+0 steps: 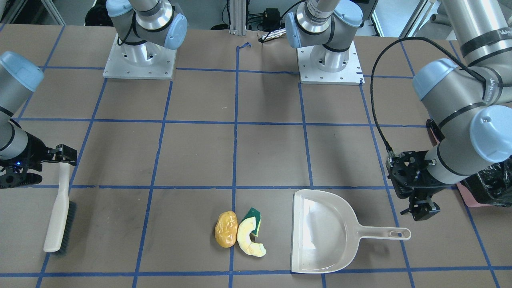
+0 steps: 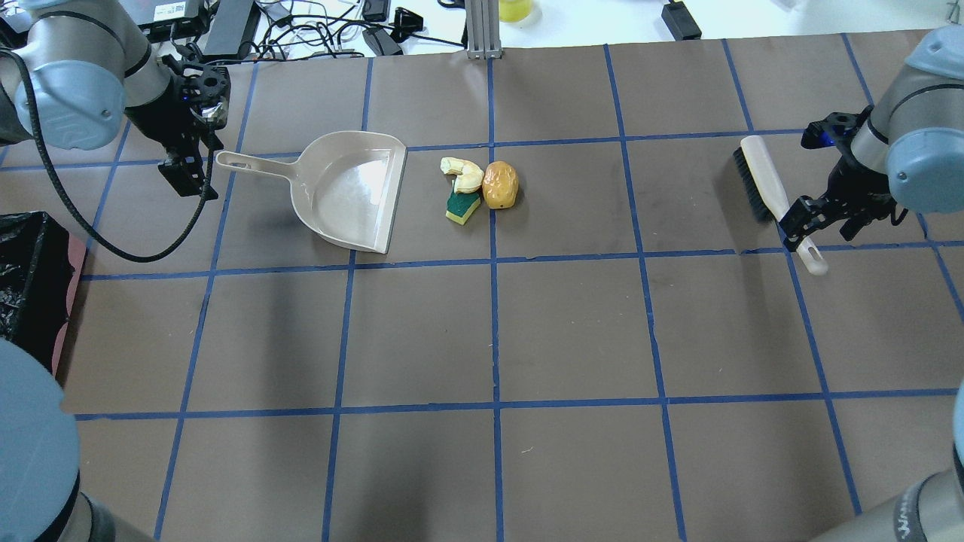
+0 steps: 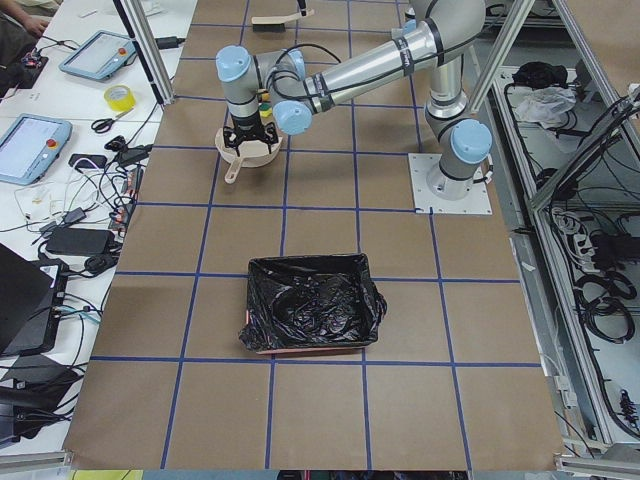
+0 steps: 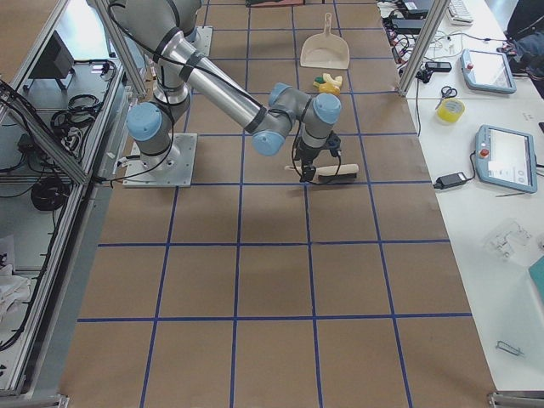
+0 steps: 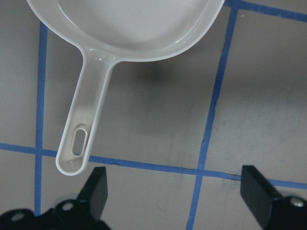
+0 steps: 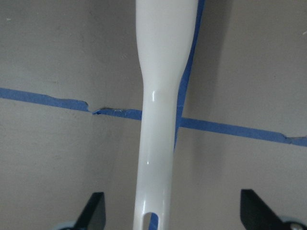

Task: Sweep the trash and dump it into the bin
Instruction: 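Close the left gripper on the dustpan handle while the right gripper grasps the brush handle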

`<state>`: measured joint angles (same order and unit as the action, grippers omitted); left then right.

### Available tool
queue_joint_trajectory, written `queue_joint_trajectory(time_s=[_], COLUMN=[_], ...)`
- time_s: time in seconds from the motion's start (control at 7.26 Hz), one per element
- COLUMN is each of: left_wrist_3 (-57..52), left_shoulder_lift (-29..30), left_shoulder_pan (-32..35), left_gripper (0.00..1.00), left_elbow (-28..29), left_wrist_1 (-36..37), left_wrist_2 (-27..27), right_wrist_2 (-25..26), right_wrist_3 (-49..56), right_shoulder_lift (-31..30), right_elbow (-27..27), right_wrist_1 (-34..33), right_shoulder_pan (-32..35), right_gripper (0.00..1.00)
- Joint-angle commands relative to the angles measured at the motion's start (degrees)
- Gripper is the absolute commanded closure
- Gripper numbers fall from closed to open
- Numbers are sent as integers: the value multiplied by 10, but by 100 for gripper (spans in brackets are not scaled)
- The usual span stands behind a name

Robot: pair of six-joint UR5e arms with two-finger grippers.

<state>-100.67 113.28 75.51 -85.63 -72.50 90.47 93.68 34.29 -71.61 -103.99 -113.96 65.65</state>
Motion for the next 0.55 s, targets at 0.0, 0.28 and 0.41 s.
queue_joint_trajectory(time_s=[0.0, 0.28, 0.41], left_wrist_3=[-75, -69, -58], left_shoulder_lift=[50, 66, 71], left_shoulder_pan=[0, 9, 17], left_gripper=[0, 8, 8], left_elbow=[46, 42, 41], left_wrist_1=[1, 45, 62], left_wrist_2=[5, 8, 9], right_wrist_2=[4, 5, 5], right_wrist_3=[3, 10, 8], right_shoulder_lift=[-1, 0, 0], right_elbow=[-6, -12, -13], right_wrist_1=[1, 1, 1], right_shoulder_pan=[3, 3, 3], right_gripper=[15, 18, 18])
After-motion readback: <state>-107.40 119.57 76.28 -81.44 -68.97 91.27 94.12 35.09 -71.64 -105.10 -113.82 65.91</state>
